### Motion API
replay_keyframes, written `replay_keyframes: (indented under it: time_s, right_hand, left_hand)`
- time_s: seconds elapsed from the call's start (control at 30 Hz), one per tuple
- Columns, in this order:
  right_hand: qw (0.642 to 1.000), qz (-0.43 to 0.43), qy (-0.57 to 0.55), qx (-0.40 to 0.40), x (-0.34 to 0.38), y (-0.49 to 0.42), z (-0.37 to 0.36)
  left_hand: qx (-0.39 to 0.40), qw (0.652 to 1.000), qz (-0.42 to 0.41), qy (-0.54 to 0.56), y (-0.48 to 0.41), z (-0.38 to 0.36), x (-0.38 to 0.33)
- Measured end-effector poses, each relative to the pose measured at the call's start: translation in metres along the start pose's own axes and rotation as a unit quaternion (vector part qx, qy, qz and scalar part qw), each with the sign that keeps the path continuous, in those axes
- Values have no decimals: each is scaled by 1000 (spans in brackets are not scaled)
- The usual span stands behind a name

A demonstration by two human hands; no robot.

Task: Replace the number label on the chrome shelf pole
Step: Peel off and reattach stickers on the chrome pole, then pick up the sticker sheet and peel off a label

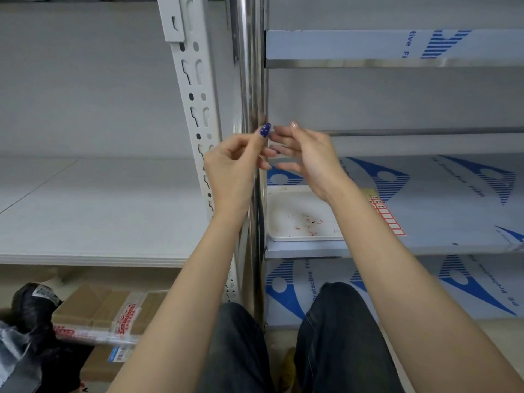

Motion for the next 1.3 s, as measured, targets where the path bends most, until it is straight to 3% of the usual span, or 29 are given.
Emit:
replay_keyframes:
  time_s: [0.2, 0.3, 0.43, 0.63, 0.77, 0.93, 1.03, 1.13, 1.2, 1.3]
  right_hand:
    - [999, -27, 26, -24, -23, 12, 36]
    - [997, -30, 57, -33, -37, 15, 60]
    - [993, -58, 89, -59, -59, 14, 96]
    - [983, -87, 77, -143, -90, 9, 160]
    - [953, -114, 158, -232, -126, 4, 212]
    - [873, -131, 382, -273, -151, 4, 250]
    - [832, -178, 468, -238, -174, -8, 259]
    - [764, -247, 564, -193, -192, -9, 269]
    - [762, -240, 569, -196, -195, -8, 272]
    - [797, -217, 518, -223, -196, -4, 280]
  left_hand:
    - [144, 981, 2, -127, 35, -49, 32]
    - [209, 953, -10, -219, 44, -66, 56]
    - [291, 922, 38, -252, 61, -84, 88]
    - [300, 912, 129, -247, 85, -93, 130]
    - [326, 902, 132, -248, 100, -100, 150]
    - [303, 912, 168, -219, 109, -94, 158]
    - [307, 909, 191, -207, 110, -92, 162]
    - [307, 909, 184, -215, 109, -93, 161]
    - [302, 910, 184, -215, 111, -93, 161]
    - [311, 909, 196, -197, 117, -97, 161]
Point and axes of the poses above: each hand's wrist, its own y-axis away from the middle knuckle, its own z-axis out of the back of the hand, x = y × z, the point moved 10 cm from there along -y, towards the middle knuckle, and after that the axes turned 6 degrees about -x, right-handed, at the moved point
